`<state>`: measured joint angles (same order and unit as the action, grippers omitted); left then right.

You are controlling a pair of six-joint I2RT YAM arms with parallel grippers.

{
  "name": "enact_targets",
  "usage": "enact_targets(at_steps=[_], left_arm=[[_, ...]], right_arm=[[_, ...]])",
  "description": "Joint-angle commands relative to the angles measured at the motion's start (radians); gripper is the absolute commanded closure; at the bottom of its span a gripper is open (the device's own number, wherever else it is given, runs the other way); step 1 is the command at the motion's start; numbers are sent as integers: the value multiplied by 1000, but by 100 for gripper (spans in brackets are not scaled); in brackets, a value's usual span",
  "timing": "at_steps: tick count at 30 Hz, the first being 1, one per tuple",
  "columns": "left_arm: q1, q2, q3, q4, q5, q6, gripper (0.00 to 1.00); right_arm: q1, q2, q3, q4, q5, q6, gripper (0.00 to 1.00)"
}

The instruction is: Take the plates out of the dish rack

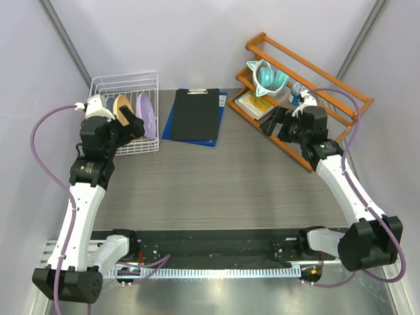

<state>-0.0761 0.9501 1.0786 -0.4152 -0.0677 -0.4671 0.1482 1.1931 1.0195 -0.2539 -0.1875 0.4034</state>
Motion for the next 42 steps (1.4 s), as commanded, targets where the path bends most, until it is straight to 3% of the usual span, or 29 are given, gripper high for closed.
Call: enact_targets(at_steps=[1, 6, 17, 22, 24, 25, 26, 28, 30, 31, 33, 39, 42], left_arm=[[2, 24, 26, 75, -29, 44, 1], [2, 133, 60, 160, -3, 59, 0], [-22, 473, 107, 401, -158, 105, 1], [-54, 582, 158, 466, -303, 166, 10], [-76, 614, 168, 469, -366, 185, 18], [-85, 624, 175, 473, -391, 211, 24], [-106, 630, 176, 475, -418, 225, 37], [-126, 657, 175, 489, -497, 261, 55], [-148, 673, 175, 489, -561, 272, 62], [-154, 687, 175, 489, -573, 284, 73], [-174, 697, 173, 484, -624, 289, 83], [-195, 730, 167, 472, -701, 298, 87], [-198, 734, 156, 466, -730, 288, 73]], right_arm=[[-6, 40, -47, 93, -64, 51, 0], [-2, 101, -62, 148, -46, 66, 0], [-2, 114, -79, 119, 65, -35, 0], [-4, 160, -76, 126, 57, -38, 0], [-2, 169, -82, 134, 59, -34, 0], [-2, 172, -87, 142, 59, -32, 1], [-2, 178, -90, 146, 62, -28, 1], [-2, 186, -91, 150, 60, -26, 1], [-2, 188, -93, 150, 63, -26, 1], [-2, 184, -96, 148, 68, -26, 1], [-2, 181, -99, 150, 77, -28, 0], [-2, 161, -116, 142, 82, -32, 0], [-4, 154, -118, 136, 82, -37, 0]])
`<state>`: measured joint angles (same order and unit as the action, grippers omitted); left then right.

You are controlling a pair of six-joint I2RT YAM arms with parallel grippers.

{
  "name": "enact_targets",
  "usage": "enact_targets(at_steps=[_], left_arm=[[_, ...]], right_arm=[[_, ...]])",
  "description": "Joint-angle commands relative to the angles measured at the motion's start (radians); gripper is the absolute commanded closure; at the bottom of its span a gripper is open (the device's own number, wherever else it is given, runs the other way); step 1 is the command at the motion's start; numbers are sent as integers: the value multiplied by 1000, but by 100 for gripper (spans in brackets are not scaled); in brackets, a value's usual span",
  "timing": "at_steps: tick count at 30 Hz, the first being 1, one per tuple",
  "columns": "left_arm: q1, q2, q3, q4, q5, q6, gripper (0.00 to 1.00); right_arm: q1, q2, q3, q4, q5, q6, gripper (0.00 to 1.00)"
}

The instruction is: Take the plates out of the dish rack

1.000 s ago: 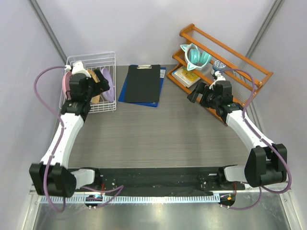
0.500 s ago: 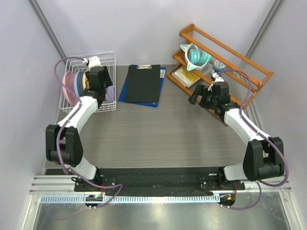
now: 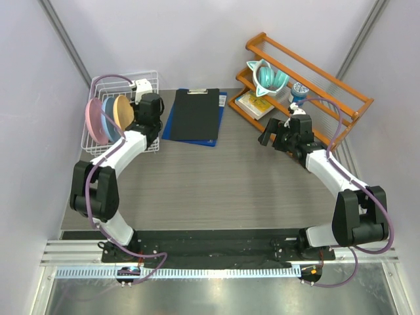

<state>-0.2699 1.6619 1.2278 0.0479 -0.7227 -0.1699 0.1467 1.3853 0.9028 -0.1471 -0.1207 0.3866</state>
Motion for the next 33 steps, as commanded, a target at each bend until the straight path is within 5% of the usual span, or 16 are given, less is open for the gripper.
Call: enact_targets(at_steps=[1, 6, 10, 33], left_arm=[[-5, 22, 4, 3, -76, -13, 71], [-5, 30, -2, 3, -77, -8, 70], [-5, 44, 24, -23, -72, -6, 100], [-115, -230, 157, -200, -264, 138, 100]], right_arm=[[-2, -40, -4, 29, 15, -18, 0], [-1, -40, -2, 24, 15, -20, 0], [-1, -42, -1, 21, 19, -20, 0], [1, -121, 1, -49, -40, -15, 0]])
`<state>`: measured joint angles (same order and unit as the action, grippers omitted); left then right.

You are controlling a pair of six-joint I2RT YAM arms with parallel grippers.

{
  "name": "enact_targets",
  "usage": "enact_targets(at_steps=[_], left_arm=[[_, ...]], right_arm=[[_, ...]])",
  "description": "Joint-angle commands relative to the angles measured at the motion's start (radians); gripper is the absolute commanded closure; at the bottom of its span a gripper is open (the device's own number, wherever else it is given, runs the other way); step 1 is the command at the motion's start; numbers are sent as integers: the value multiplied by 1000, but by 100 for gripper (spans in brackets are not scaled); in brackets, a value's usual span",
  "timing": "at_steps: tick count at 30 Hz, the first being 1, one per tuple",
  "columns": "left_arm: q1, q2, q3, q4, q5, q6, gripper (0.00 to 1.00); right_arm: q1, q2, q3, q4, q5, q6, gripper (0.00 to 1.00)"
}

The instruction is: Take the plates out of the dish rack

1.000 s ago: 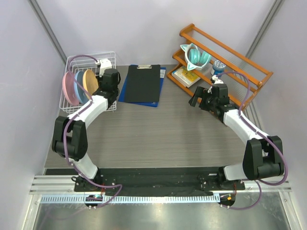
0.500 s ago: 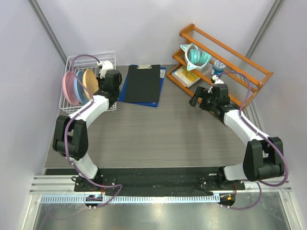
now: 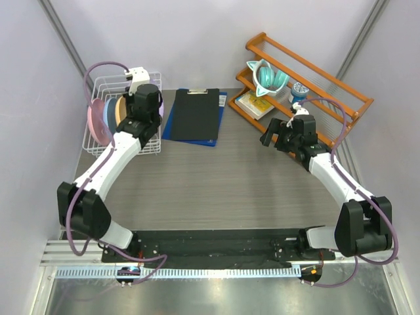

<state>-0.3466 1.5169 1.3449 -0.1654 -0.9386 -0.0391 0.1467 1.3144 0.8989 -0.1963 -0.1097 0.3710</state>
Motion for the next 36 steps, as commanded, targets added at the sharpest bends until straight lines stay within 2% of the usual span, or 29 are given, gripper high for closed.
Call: enact_targets(at_steps=[1, 3, 5, 6, 8, 9, 13, 19, 28, 31, 32, 33, 36], left_arm=[[-43, -101, 33, -15, -33, -8, 100], [-55, -159, 22, -52, 71, -45, 100], [-57, -194, 13, -136, 180, -145, 100], [-58, -204, 11, -164, 286, -178, 100], [-63, -227, -12, -216, 357, -267, 100], [-71, -236, -30, -217, 427, -294, 100], [-92, -271, -128, -197, 538, -396, 100], [-143, -271, -210, -164, 577, -467, 100], [-184, -300, -285, -112, 646, -530, 100], [-195, -314, -309, -100, 682, -548, 100], [-198, -320, -331, -86, 696, -551, 100], [-204, -328, -339, -80, 705, -555, 100], [-207, -354, -368, -65, 730, -564, 100]], right_arm=[[1, -53, 5, 1, -73, 2, 0], [16, -60, 12, 11, -111, 9, 0], [49, -66, 17, 35, -168, 26, 2], [63, -69, 15, 50, -182, 52, 2], [134, -72, 18, 111, -194, 78, 1], [164, -67, 24, 127, -191, 101, 1], [272, -17, 54, 222, -209, 167, 1], [375, 35, 74, 314, -203, 210, 1], [386, 117, 75, 324, -166, 224, 1], [386, 149, 75, 345, -173, 226, 4], [387, 160, 80, 353, -176, 227, 14], [387, 175, 84, 354, -176, 227, 17], [386, 192, 84, 356, -179, 226, 56]])
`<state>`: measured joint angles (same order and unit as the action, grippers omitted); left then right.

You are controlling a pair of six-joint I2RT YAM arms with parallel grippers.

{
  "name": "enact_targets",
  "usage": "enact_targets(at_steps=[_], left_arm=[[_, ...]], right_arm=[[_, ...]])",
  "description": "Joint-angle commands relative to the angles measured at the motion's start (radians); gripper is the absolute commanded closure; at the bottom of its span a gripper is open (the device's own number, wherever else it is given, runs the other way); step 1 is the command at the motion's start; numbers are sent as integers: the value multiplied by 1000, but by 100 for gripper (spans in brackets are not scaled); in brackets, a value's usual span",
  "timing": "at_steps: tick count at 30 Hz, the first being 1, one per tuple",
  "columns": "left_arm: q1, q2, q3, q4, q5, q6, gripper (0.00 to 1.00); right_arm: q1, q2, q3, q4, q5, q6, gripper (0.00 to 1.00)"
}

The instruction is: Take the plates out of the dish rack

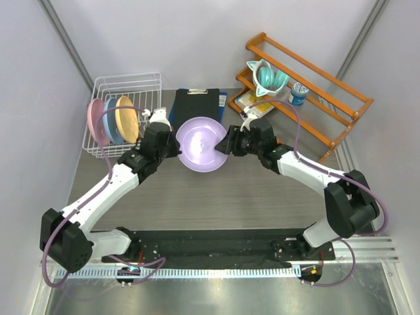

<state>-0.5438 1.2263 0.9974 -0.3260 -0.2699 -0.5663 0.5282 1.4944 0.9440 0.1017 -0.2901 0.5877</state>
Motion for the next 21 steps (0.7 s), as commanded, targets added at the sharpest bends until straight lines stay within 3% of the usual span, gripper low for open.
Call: enact_targets(at_steps=[1, 3, 4, 5, 8, 10, 11, 21], left_arm=[[-10, -83, -25, 96, 55, -37, 100], [-10, -105, -36, 94, 44, -26, 100], [-10, -114, -40, 91, 40, -21, 100], [-10, -132, -45, 88, 9, -17, 91], [-10, -155, -39, 47, -75, -3, 26], [-10, -163, -28, 6, -136, 25, 6], [-10, -172, -23, -11, -206, 38, 1], [-4, -206, -36, 44, -580, 229, 1]], right_arm=[[3, 12, 39, 55, 5, 4, 67], [4, 4, 21, 52, 14, 9, 97], [4, -11, 12, 52, 20, 12, 99], [4, -23, -7, 47, 37, 12, 99], [-5, -86, -39, -25, 110, 12, 99], [-34, -137, -57, -95, 163, 12, 99], [-48, -152, -77, -138, 173, 11, 99], [-137, -185, -189, -316, 175, -42, 96]])
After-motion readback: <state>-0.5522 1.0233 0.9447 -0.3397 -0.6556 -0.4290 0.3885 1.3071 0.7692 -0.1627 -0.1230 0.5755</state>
